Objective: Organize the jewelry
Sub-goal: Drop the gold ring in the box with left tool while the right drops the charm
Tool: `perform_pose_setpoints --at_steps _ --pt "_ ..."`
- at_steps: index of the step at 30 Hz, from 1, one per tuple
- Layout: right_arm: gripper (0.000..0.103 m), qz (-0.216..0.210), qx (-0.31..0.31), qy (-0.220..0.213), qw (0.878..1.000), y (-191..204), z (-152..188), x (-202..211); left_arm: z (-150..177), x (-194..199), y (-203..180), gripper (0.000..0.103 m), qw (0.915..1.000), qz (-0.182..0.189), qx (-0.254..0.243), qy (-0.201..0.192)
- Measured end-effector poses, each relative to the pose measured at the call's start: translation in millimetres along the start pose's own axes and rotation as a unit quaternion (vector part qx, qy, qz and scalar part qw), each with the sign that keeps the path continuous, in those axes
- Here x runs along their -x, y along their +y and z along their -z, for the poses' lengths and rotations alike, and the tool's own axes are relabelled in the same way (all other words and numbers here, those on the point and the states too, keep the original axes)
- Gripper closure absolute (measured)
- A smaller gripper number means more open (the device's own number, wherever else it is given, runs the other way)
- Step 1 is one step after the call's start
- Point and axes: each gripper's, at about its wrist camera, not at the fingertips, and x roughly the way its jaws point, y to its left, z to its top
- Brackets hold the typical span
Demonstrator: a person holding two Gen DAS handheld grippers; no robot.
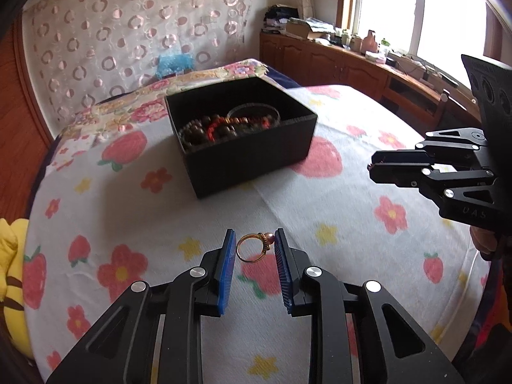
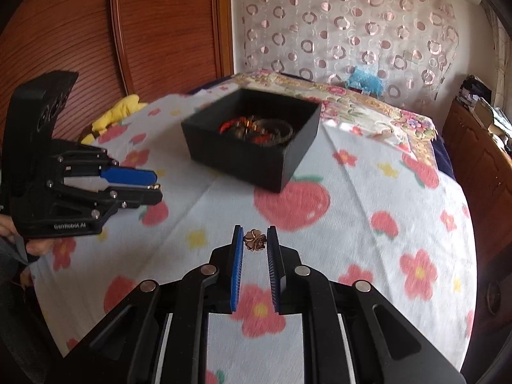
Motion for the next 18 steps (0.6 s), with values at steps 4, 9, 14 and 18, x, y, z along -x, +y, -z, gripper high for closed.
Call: perform_pose_setpoints --at_steps 4,9,14,18 --pt "0.086 -0.004 -0.002 -0.019 1.000 -5 -25 -6 -15 3 8 0.080 0.9999 -0.006 0.007 -0.015" --pt "0.086 -0.013 -0.007 -0.038 0.999 -14 -54 -17 -36 8 18 0.080 0.9992 -0.012 0.016 -0.034" --pt "0.086 -0.023 0.001 -0.047 0.999 -18 -74 -30 -59 7 28 0.080 0.9984 -0.017 0.021 -0.049" --pt "0.086 -0.028 0.003 -0.047 0.998 -24 -85 -43 -73 0 38 0.080 0.9981 -0.021 0.026 -0.052"
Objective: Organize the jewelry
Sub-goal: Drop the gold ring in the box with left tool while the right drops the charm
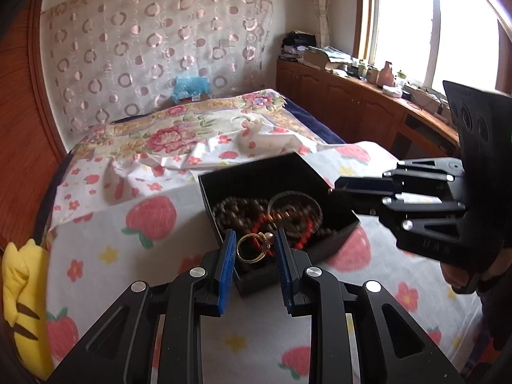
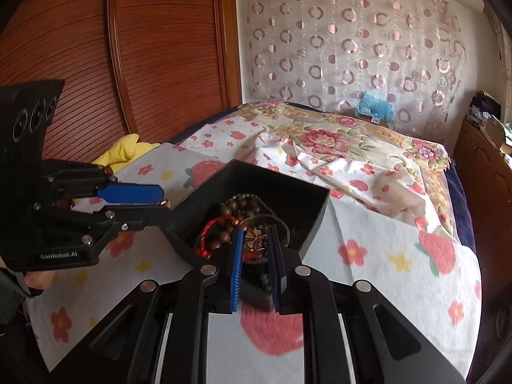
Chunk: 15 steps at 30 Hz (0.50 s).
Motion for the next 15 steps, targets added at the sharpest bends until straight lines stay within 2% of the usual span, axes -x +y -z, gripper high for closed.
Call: perform_pose_setpoints --at_steps 6,10,15 --pt "0.085 -0.007 -0.006 0.009 1.000 -8 -3 -14 -18 -19 9 0.080 0.9999 -0.008 0.008 0.001" --pt "0.074 -0.006 -0.015 0.008 1.000 -12 -3 -15 -27 -34 13 0.080 0.9999 -0.009 0.012 0.003" --pt "0.074 0.004 -0.019 0.006 1.000 -16 1 -8 -34 -44 15 0.080 0.9997 -0.014 0.019 0.004"
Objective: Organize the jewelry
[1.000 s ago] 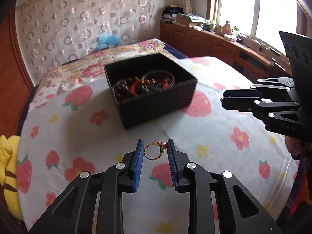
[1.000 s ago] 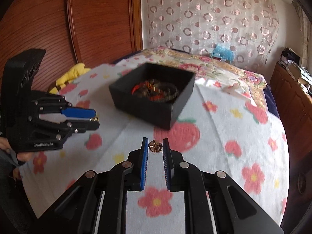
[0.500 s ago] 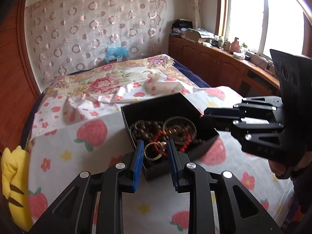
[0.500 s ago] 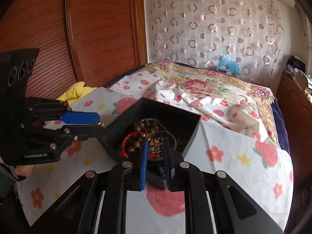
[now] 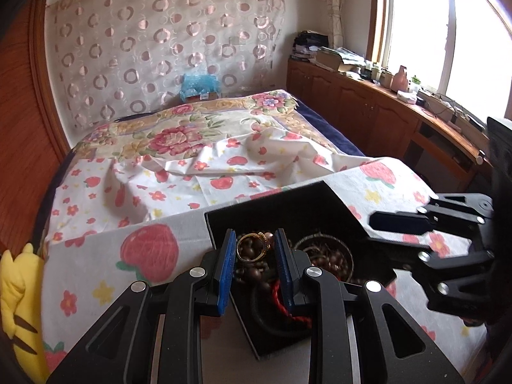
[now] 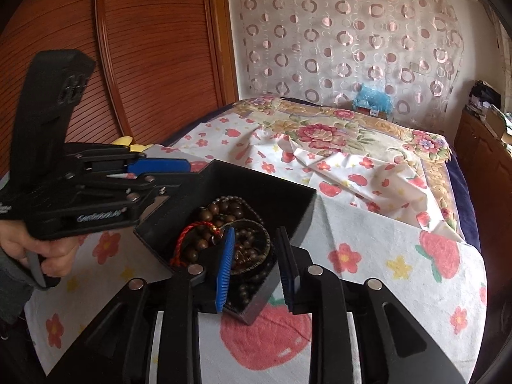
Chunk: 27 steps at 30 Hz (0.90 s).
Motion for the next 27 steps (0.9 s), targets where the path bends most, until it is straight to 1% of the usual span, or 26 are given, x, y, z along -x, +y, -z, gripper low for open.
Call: perform_pose_setpoints --at_steps 9,11,12,13,15,17,19,21,22,24,26,27 --pt "0.074 0.017 -0.017 -0.008 1.000 -9 14 19 -2 -1 -1 0.079 0.9999 -0.011 0.009 -0.002" --pt "0.074 0.025 -0.020 -0.012 0.999 -9 18 25 0 3 -1 0.071 0.9998 -0.013 0.013 -0.004" --pt "0.074 0.027 -0.021 -0.013 0.999 -9 21 27 2 5 0 0.060 0.9998 -0.016 0.014 -0.006" --pt "0.074 0.028 -0.022 -0.014 0.999 -8 23 29 4 8 -1 0.054 0.9996 -0.020 0.015 -0.009" --pt "0.074 0.032 -0.023 -0.017 0.999 -6 26 34 8 12 -2 0.052 0.9995 -0.023 0.017 -0.010" --pt "0.074 0.037 -0.026 -0.021 0.999 -3 31 40 12 18 -2 0.045 0.9993 -0.028 0.021 -0.010" --pt "0.074 0.042 -0.030 -0.024 0.998 -1 35 45 17 25 -2 0.029 0.9988 -0.039 0.024 -0.016" --pt "0.074 0.046 -0.033 -0.027 0.998 2 39 50 22 32 -1 0.023 0.9984 -0.044 0.030 -0.018" --pt "0.072 0.051 -0.036 -0.030 0.998 5 42 54 24 34 0 0.021 0.9983 -0.046 0.032 -0.018" --pt "0.064 0.054 -0.040 -0.032 0.997 7 44 58 30 41 2 0.021 0.9976 -0.053 0.040 -0.020" --pt "0.061 0.060 -0.044 -0.036 0.997 12 49 63 37 49 4 0.019 0.9971 -0.057 0.046 -0.023" --pt "0.056 0.062 -0.047 -0.040 0.996 13 50 66 40 54 4 0.016 0.9968 -0.059 0.048 -0.025"
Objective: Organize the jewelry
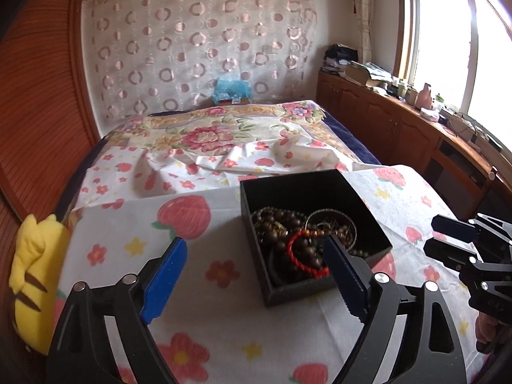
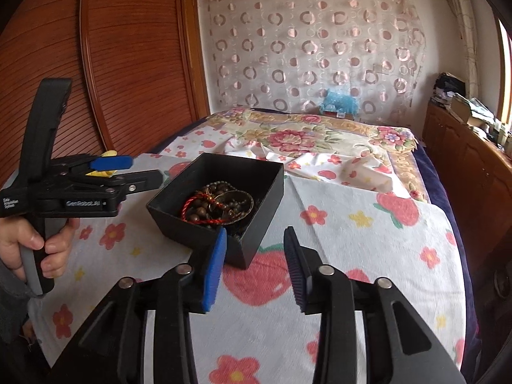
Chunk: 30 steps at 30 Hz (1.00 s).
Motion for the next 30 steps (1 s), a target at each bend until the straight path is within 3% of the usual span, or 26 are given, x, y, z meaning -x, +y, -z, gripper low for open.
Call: perform_pose_setpoints --at_steps 5,7,16,30 --pt "0.037 0.010 -0.009 -0.015 1.000 7 6 16 14 23 2 0.009 0.9998 -0.016 0.004 -0.007" --pt "0.022 0.016 -0.010 -0.027 0.999 11 5 26 19 32 -1 0.008 0.9996 -0.023 0.006 -0.012" --pt "0.003 0.051 -0.018 -0.090 0.994 29 2 74 33 85 -5 0.008 0.9980 -0.036 0.015 -0.049" --pt "0.003 0.077 -0.051 -0.118 0.989 33 15 105 51 127 -17 0.008 0.9956 -0.049 0.018 -0.078"
